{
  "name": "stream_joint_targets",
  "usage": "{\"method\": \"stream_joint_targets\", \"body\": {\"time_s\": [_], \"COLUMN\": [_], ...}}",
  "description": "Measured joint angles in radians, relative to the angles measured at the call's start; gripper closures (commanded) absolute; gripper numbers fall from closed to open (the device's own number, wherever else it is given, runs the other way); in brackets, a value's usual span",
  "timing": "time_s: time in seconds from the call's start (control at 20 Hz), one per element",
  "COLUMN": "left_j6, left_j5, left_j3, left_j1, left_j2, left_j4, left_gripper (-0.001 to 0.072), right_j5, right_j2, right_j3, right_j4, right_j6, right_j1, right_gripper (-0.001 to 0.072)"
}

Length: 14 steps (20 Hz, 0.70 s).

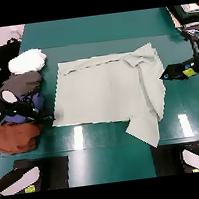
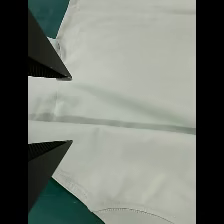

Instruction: Fold the shirts.

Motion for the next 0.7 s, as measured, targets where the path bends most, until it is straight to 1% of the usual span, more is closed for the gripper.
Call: {"method": "stream_joint_targets", "body": {"time_s": [0.15, 0.2, 0.25, 0.3, 0.35, 0.5, 0.55, 0.6, 0.65, 0.7], "left_j6": [0.012, 0.016, 0.019, 0.023, 0.027, 0.029, 0.028, 0.029, 0.029, 0.029], "left_j5": [0.016, 0.020, 0.030, 0.049, 0.064, 0.092, 0.087, 0.074, 0.062, 0.057], "left_j3": [-0.048, -0.059, -0.068, -0.073, -0.073, -0.033, -0.011, 0.010, 0.031, 0.047], "left_j1": [-0.020, -0.039, -0.060, -0.080, -0.095, -0.119, -0.121, -0.126, -0.128, -0.129], "left_j2": [0.006, 0.007, 0.006, 0.004, 0.003, 0.001, 0.002, 0.002, 0.002, 0.003], "left_j4": [-0.067, -0.083, -0.092, -0.092, -0.089, -0.078, -0.080, -0.088, -0.095, -0.095], "left_gripper": [0.0261, 0.0328, 0.0529, 0.0668, 0.0685, 0.0685, 0.0686, 0.0685, 0.0685, 0.0685], "right_j5": [-0.007, -0.008, -0.007, -0.006, 0.003, 0.026, 0.031, 0.037, 0.040, 0.048], "right_j2": [0.021, 0.024, 0.027, 0.029, 0.031, 0.053, 0.070, 0.090, 0.113, 0.135], "right_j3": [-0.019, -0.023, -0.025, -0.027, -0.031, -0.083, -0.122, -0.166, -0.220, -0.272], "right_j4": [0.000, 0.000, 0.000, -0.002, -0.005, -0.014, -0.018, -0.026, -0.035, -0.039], "right_j6": [0.000, 0.000, 0.000, 0.000, 0.001, 0.017, 0.026, 0.034, 0.042, 0.046], "right_j1": [0.000, 0.000, 0.000, 0.000, 0.000, -0.030, -0.049, -0.071, -0.097, -0.121], "right_gripper": [0.0270, 0.0270, 0.0270, 0.0270, 0.0270, 0.0270, 0.0230, 0.0091, 0.0077, 0.0088]}}
